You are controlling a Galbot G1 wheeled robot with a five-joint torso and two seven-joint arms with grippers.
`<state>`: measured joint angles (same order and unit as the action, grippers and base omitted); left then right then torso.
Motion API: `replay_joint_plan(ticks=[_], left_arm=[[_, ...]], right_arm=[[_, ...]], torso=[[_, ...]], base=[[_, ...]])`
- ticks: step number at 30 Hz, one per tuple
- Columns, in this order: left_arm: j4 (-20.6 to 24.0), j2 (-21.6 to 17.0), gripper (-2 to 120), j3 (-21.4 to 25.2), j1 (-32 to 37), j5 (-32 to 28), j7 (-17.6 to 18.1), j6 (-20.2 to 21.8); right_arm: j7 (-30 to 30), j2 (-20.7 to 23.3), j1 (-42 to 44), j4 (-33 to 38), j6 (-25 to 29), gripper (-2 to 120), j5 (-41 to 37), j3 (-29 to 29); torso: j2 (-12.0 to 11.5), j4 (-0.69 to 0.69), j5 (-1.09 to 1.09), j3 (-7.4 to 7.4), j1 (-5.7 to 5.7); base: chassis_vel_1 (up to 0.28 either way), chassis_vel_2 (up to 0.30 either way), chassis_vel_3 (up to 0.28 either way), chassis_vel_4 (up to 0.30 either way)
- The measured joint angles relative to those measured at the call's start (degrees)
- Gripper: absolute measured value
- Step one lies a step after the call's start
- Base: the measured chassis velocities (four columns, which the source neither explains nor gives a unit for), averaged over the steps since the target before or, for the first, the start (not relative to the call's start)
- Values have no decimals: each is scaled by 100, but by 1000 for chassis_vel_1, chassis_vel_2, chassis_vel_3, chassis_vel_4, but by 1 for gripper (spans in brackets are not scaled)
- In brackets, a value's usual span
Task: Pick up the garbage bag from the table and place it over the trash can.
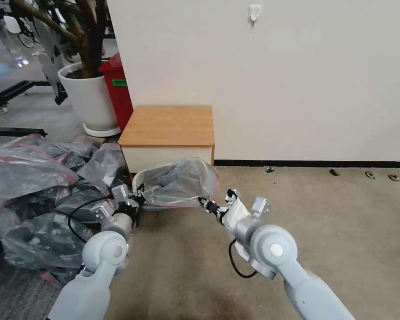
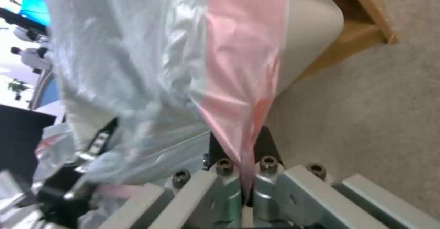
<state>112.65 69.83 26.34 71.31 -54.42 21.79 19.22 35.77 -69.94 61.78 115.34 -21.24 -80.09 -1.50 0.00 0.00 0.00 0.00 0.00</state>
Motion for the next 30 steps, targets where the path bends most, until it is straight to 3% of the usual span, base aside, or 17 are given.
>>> replay_joint_plan(ticks=[15,17,26,29,30], left_arm=[[206,-112,3,255,215,-290,-17,547],[206,-130,3,282,208,-327,-16,555],[130,-231,3,340,146,-357,-29,537],[60,-263,3,377,96,-403,-32,492],[60,-263,3,377,96,-403,-32,492]], right_arm=[[10,29,-123,-328,5,3,356,10],[24,68,-90,-312,6,15,504,66],[-91,260,-28,-290,84,41,1105,342],[-199,392,52,-268,199,58,1469,506],[-199,392,52,-268,199,58,1469,506]], torso=[[0,1,-1,0,0],[0,1,0,0,0],[0,0,0,0,0],[0,0,0,0,0],[0,0,0,0,0]], base=[[0,0,0,0],[0,0,0,0],[0,0,0,0],[0,0,0,0],[0,0,0,0]])
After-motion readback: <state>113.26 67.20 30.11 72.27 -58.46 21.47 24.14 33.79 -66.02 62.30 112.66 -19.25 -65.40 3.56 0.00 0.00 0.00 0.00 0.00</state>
